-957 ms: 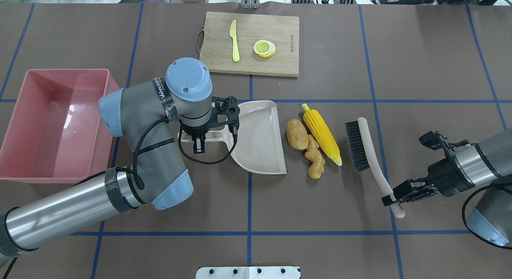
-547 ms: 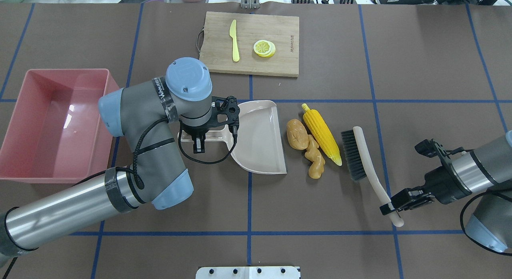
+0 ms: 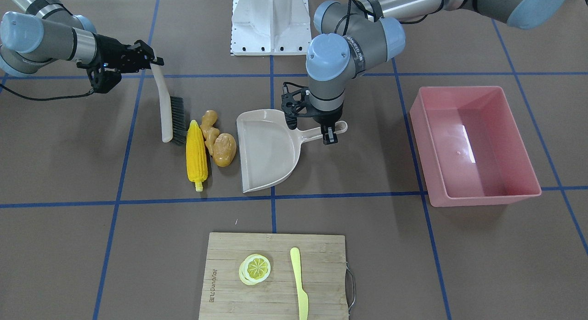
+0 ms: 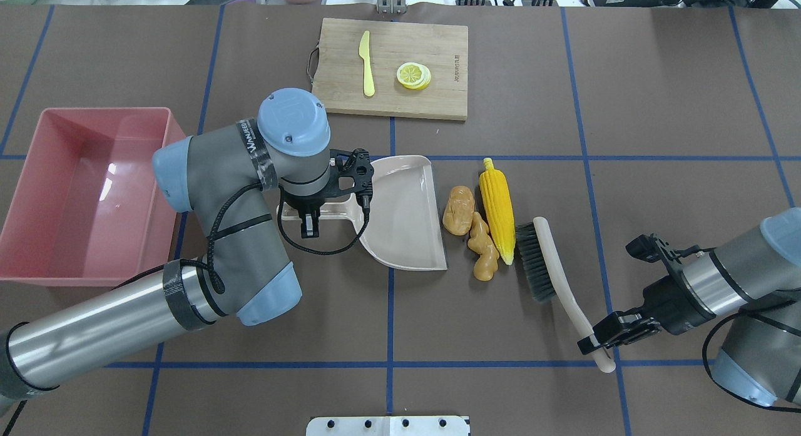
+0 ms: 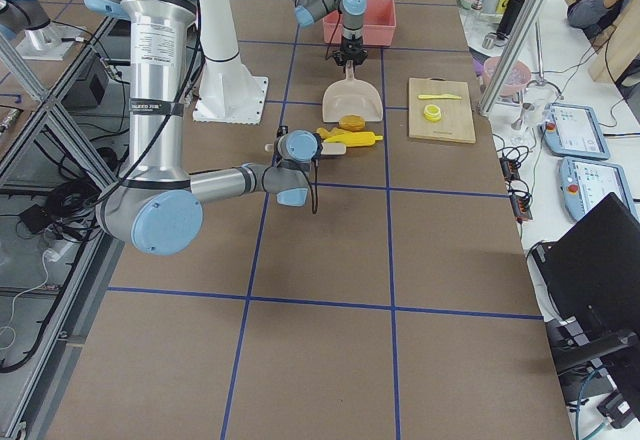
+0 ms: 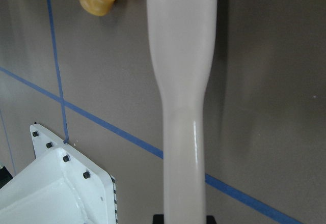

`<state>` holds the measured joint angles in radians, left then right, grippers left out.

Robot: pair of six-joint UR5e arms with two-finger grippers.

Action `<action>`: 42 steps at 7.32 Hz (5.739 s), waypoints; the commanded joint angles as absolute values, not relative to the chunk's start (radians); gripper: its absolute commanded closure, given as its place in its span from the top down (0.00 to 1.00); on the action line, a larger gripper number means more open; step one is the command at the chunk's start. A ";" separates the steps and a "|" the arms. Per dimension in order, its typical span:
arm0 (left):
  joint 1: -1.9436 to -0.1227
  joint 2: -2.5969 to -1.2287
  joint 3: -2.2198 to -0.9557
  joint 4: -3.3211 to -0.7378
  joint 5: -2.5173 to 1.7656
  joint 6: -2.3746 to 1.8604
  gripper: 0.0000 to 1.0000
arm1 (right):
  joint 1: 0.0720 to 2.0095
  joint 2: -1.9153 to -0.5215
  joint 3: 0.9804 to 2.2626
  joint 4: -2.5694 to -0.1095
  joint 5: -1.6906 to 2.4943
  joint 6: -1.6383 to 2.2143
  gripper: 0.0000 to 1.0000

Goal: Sweep and dump trash into bin
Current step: 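Sweep the potato, ginger and corn toward the dustpan with the brush in the right gripper, then push the food into the dustpan with the brush in the right gripper, then draw the brush back toward the robot with the right gripper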

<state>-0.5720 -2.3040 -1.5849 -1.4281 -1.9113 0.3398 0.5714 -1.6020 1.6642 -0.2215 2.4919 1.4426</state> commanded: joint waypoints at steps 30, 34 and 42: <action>-0.583 -2.289 -1.598 -1.428 -1.914 0.344 0.00 | 0.540 -1.177 1.693 -0.736 2.296 1.614 0.00; -0.583 -2.281 -1.608 -1.428 -1.914 0.344 0.00 | 0.678 -1.292 1.764 -0.738 2.434 1.621 0.00; -0.592 -2.238 -1.670 -1.427 -1.905 0.431 0.00 | 0.382 -1.414 2.021 -0.758 2.114 2.163 0.00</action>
